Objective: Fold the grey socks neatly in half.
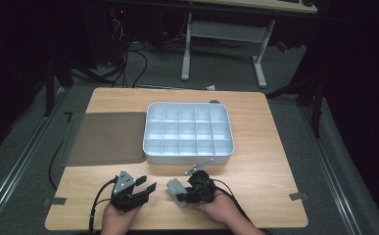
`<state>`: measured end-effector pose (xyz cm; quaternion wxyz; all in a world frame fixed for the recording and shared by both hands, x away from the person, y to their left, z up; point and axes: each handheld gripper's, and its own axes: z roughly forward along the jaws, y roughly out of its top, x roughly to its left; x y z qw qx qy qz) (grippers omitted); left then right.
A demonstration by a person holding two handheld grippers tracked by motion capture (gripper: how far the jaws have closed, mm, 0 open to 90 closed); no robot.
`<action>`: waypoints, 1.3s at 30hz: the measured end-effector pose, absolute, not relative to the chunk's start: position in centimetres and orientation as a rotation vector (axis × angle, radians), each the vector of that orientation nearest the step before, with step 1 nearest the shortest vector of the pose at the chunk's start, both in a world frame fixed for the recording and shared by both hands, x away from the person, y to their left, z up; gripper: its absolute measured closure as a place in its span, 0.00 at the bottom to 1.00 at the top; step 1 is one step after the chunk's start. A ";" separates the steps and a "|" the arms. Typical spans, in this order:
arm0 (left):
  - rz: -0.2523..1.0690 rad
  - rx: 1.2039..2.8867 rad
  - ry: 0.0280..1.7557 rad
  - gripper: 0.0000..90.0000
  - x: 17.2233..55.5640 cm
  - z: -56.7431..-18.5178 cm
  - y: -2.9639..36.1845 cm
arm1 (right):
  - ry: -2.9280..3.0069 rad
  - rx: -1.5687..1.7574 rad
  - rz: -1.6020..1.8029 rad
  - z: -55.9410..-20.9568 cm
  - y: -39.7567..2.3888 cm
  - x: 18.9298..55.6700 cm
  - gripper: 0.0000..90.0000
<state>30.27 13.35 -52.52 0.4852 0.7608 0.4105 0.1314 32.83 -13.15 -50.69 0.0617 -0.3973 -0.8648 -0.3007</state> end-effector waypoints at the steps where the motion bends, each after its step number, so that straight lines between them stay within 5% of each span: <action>1: 0.318 1.852 1.002 0.56 30.3 -52.5 13.5 | -2.635 -1.191 -0.901 -50.5 -13.1 32.8 0.77; 11: 0.315 1.819 1.011 0.54 30.4 -52.3 14.1 | -2.789 -1.158 -0.901 -49.2 -12.9 32.2 0.78; 39: 0.383 1.867 0.964 0.52 30.6 -52.4 13.3 | -2.908 -1.423 -0.910 -46.9 -21.0 31.6 0.78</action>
